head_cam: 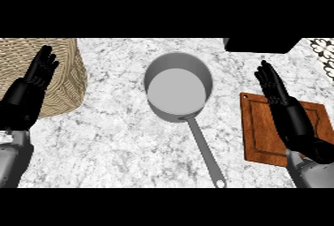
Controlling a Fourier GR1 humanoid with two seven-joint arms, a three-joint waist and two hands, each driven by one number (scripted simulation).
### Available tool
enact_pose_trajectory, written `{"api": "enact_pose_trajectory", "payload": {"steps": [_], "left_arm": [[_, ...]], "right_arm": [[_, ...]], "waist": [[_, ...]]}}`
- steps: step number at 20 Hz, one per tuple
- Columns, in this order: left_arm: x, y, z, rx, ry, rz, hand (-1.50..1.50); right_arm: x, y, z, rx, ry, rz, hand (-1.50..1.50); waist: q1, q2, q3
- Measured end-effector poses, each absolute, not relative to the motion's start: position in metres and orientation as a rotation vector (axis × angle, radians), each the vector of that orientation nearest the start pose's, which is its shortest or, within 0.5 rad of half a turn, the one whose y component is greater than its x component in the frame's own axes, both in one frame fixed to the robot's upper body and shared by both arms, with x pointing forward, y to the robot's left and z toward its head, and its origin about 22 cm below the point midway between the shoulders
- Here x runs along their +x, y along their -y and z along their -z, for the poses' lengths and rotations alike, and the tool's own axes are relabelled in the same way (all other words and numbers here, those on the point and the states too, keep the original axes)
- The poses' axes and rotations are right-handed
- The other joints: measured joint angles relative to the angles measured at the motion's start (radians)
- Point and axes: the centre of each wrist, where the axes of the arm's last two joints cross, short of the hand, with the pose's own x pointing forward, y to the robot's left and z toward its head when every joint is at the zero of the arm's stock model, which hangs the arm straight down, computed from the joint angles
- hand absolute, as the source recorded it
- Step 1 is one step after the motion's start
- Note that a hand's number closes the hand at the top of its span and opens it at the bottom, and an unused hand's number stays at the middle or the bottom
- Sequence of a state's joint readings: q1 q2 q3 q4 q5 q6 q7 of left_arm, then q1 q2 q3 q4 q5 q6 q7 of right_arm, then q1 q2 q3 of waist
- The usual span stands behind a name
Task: Pick the croissant from the cutting board and place it in the pot
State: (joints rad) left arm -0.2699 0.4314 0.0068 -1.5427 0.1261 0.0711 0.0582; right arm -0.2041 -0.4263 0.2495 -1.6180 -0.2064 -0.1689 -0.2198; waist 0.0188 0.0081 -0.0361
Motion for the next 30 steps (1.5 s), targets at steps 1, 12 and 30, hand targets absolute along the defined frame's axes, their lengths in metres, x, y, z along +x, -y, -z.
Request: {"api": "enact_pose_trajectory", "payload": {"steps": [1,12,30], "left_arm": [[0.298,-0.3,-0.098,0.239,1.741,0.218,0.0],[0.269,-0.267,-0.065,0.016,1.582,0.268,0.0],[0.253,-0.247,0.006,-0.061,1.297,0.275,0.0]], "right_arm": [[0.274,0.249,-0.068,-0.042,1.934,-0.312,1.5],[0.249,0.354,-0.041,-0.833,1.71,0.005,-1.5],[0.198,0.347,-0.104,-0.877,1.444,0.168,-1.5]], "waist": [[-0.005,-0.004,0.009],[-0.097,-0.022,0.055],[-0.038,-0.01,0.034]]}}
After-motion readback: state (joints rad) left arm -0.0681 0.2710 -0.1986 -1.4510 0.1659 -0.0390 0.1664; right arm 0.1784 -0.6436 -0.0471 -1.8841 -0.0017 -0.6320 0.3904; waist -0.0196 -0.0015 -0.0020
